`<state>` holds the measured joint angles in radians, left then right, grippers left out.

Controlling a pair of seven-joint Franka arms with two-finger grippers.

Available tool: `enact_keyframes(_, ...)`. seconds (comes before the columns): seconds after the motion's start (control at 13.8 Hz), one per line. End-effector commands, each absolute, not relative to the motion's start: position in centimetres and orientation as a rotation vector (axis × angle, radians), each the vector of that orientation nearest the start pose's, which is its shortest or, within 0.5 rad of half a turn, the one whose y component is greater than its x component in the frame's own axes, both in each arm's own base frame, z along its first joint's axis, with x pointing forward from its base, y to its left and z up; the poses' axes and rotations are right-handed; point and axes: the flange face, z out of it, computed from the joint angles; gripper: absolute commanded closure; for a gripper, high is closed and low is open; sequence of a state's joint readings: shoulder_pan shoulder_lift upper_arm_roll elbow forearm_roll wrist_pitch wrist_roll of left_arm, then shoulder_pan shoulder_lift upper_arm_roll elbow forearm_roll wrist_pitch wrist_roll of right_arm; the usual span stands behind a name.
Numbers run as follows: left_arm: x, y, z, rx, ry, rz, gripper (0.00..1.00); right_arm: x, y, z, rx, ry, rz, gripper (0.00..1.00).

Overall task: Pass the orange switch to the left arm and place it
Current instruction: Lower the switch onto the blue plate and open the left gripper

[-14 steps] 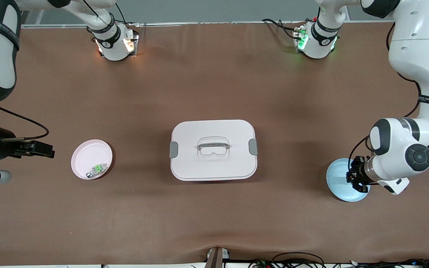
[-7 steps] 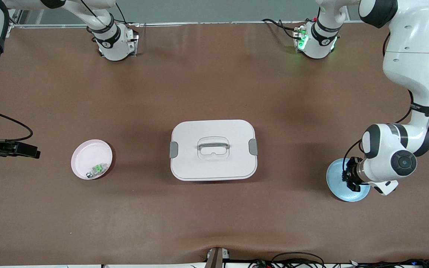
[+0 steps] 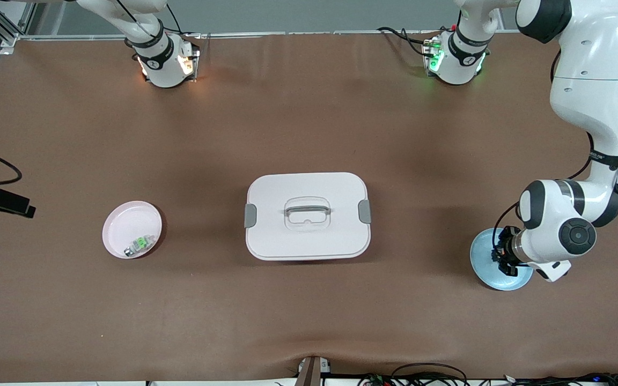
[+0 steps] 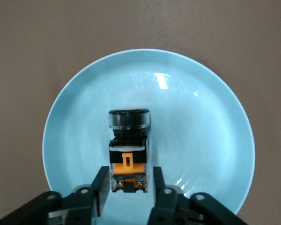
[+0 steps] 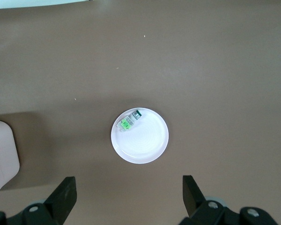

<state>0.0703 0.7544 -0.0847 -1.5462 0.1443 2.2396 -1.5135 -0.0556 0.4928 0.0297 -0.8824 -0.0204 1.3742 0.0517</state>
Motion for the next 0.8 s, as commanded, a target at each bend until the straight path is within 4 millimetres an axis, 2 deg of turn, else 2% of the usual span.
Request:
enact_keyframes(0.0,70.5,0.2,20.7,-2.349,-1.967,-0.028,0.02,65.9,-3.3,63.0,-3.137,0.143,0.019,0.0)
enact_keyframes(0.15,71.1,0.1,21.8,-2.371,-1.964,-0.056,0.0,65.1,-4.1,63.0,-3.119,0.161,0.088,0.0)
enact_keyframes(0.36,71.9,0.3,25.7,-2.381,-1.984,-0.11,0.0,63.2,-4.6,62.4,-3.094,0.172,0.165,0.0)
enact_keyframes(0.44,71.7,0.4,26.9,-2.384,-1.962,-0.108,0.0,62.4,-4.4,62.4,-3.097,0.17,0.133,0.0)
enact_keyframes(0.58,71.2,0.7,28.4,-2.454,-1.815,-0.084,0.0,60.2,-4.1,61.8,-3.105,0.177,0.059,0.0)
enact_keyframes(0.73,70.5,1.5,31.0,-2.51,-1.685,-0.042,0.0,58.5,-3.9,61.2,-3.109,0.182,0.023,0.0)
